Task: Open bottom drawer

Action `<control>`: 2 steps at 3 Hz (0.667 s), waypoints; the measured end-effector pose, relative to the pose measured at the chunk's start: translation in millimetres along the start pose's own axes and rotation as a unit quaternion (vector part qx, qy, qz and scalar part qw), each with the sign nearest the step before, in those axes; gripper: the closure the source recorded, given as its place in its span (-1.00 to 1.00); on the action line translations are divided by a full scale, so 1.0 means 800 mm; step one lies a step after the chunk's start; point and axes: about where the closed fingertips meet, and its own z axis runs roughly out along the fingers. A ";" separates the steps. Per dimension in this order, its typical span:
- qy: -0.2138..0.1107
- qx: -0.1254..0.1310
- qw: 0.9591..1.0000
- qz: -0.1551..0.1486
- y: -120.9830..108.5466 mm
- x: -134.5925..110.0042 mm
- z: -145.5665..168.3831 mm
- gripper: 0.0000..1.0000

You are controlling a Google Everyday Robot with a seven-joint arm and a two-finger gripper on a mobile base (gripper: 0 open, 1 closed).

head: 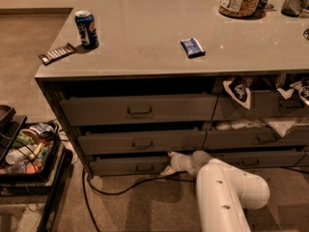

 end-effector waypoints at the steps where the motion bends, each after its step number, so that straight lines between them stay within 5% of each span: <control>1: 0.000 0.000 1.000 0.000 0.000 0.000 0.000 -0.16; 2: 0.000 0.000 1.000 0.000 0.000 0.000 0.000 0.29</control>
Offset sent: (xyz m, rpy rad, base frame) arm 0.0000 0.0000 0.0000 0.0000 0.0000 0.0000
